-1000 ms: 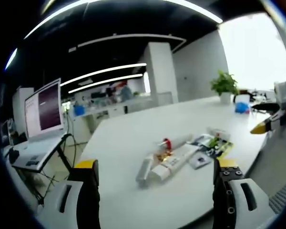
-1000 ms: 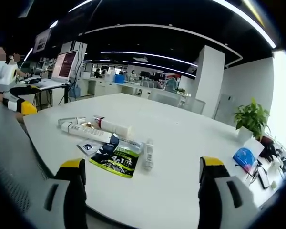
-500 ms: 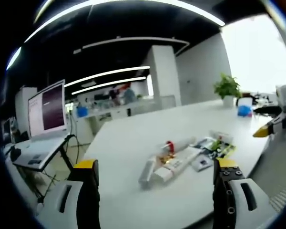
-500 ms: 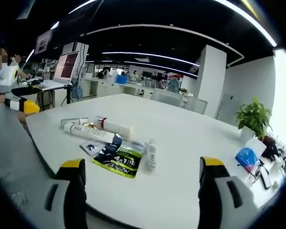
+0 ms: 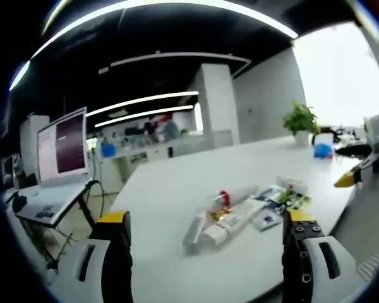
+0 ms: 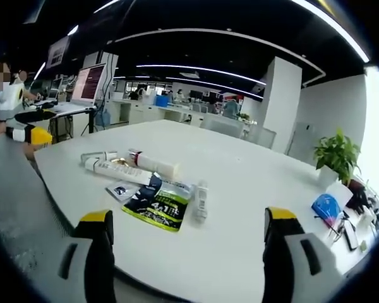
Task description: Arrange the skincare products in the storage area until every visible bottle or jar stands upright without overlapping.
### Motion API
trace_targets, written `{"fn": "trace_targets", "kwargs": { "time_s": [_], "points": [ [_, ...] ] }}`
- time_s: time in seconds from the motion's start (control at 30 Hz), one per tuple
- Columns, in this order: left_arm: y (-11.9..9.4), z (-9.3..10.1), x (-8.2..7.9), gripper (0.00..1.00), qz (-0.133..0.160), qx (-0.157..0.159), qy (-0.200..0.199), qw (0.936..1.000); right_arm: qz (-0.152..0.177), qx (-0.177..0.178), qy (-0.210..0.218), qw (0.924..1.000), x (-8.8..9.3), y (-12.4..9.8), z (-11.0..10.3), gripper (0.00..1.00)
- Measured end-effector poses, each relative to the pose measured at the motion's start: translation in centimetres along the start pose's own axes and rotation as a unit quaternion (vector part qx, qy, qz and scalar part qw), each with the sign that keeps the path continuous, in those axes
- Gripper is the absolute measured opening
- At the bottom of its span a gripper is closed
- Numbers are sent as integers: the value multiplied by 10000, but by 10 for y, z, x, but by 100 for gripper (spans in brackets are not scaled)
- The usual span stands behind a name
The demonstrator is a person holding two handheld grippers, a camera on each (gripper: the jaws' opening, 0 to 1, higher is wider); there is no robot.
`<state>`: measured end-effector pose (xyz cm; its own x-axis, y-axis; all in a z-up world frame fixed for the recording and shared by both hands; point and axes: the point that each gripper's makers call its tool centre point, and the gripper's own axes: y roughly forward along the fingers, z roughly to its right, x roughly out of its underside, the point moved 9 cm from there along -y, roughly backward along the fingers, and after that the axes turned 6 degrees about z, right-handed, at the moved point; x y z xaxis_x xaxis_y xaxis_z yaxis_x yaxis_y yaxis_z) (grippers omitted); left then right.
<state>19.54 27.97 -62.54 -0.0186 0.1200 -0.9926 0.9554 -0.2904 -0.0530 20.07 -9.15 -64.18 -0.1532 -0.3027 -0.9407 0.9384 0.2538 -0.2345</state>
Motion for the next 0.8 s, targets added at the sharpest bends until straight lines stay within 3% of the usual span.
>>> {"fn": "trace_targets", "kwargs": {
  "time_s": [0.17,0.3,0.33,0.53,0.8],
  "points": [
    [2,0,1,97,-50,92,-12,9999,-88,-94,-17,9999,1,1,-1,100],
    [-1,-1,2,97,-71,-6,-9,10000,-7,-184,-83,9998,-1,0,-5,100],
    [-2,-1,4,97,-177,20,-57,9998,7,-224,-110,9997,-1,0,-6,100],
    [2,-1,4,97,-262,11,4,9997,-103,-176,-99,9997,0,1,-3,100],
    [2,0,2,97,-165,56,95,9998,-139,-136,-55,9998,1,1,-2,100]
  ]
}}
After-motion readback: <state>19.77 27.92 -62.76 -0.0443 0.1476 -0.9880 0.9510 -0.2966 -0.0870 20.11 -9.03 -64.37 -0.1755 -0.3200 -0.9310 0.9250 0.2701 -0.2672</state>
